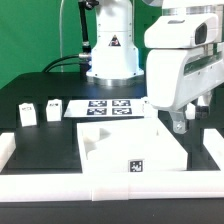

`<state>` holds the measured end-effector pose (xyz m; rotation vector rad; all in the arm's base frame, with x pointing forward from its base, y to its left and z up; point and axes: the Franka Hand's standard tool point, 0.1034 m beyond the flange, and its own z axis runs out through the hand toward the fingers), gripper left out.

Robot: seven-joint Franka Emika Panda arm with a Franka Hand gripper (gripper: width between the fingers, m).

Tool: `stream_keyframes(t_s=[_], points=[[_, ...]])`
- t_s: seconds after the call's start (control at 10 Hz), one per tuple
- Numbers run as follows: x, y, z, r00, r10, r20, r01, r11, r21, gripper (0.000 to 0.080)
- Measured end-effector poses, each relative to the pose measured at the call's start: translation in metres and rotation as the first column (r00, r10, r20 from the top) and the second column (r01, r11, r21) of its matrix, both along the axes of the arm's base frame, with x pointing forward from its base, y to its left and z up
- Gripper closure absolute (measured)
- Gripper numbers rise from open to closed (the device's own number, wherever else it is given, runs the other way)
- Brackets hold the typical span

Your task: Assemble one leg

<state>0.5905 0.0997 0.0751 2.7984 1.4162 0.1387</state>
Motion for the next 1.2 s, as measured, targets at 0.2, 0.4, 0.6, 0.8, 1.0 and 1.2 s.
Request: stream_keyframes(t_s=[0.2,0.4,0.6,0.8,1.0,1.2], points=[[0.000,0.000,0.000,1.000,0.000,0.000,0.000,1.000,0.000,0.0150],[0.000,0.000,0.000,1.000,0.000,0.000,0.000,1.000,0.000,0.0150],[0.000,0.000,0.000,1.000,0.000,0.000,0.000,1.000,0.000,0.0150],[0.000,0.000,0.000,1.000,0.000,0.000,0.000,1.000,0.000,0.0150],[-0.009,-0.008,-0.008,0.995,0.091,0.038,-0.091,0.996,-0.002,0.0150],[-0.034,-0.019,-0.018,0.977,0.210,0.023,-0.210,0.977,-0.034,0.0150]])
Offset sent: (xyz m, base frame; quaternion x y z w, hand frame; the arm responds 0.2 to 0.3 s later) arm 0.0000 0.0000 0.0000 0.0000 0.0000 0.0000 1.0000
